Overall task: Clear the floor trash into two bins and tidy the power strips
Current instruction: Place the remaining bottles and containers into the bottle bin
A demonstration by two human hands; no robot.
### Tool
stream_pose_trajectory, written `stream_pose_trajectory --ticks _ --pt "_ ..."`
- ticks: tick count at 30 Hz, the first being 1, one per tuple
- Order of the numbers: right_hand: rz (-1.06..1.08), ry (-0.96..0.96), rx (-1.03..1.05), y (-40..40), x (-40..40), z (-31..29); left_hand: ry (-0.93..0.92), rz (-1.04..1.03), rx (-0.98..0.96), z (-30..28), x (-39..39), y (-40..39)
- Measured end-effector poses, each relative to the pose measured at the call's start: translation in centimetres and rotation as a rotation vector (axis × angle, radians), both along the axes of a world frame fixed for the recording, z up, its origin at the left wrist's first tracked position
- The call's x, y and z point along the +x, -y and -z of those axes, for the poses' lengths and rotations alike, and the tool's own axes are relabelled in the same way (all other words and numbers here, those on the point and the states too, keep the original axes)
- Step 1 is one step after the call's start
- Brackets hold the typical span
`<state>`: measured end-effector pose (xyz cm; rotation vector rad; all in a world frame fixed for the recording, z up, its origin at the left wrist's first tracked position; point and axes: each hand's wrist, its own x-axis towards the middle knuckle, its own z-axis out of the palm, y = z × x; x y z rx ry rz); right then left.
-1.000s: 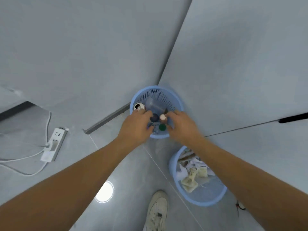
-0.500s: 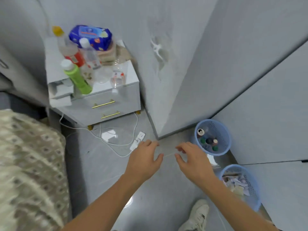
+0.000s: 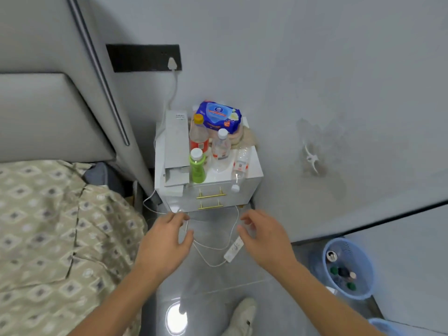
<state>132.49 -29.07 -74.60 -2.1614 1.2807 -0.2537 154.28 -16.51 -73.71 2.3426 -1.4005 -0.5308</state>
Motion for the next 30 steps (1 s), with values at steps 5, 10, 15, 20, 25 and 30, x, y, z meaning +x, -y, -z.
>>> stream_pose_trajectory --ticks 5,10,15,20,25,30 --pt "0.243 0.092 0.149 9.8 4.4 3.8 0.037 -0.023 -0.101 -0.1 2.6 8.9" --pt "0.310 0.072 0.163 15.1 6.0 7.4 0.166 0.110 -0.234 -2.4 2.6 19.6" --pt "0.261 0.077 0.090 16.3 8.3 11.3 0.326 0.197 -0.078 -2.2 3.4 28.6" --pt "0.308 -0.033 0.040 17.0 11.4 14.8 0.422 0.251 0.080 0.6 4.2 31.8" --pt "0.435 0.044 0.078 17.9 12.8 16.4 0.355 0.297 0.025 1.9 4.8 31.3" --pt "0.543 0.144 0.080 17.9 12.1 16.5 0.269 0.334 -0.025 1.6 5.6 29.8"
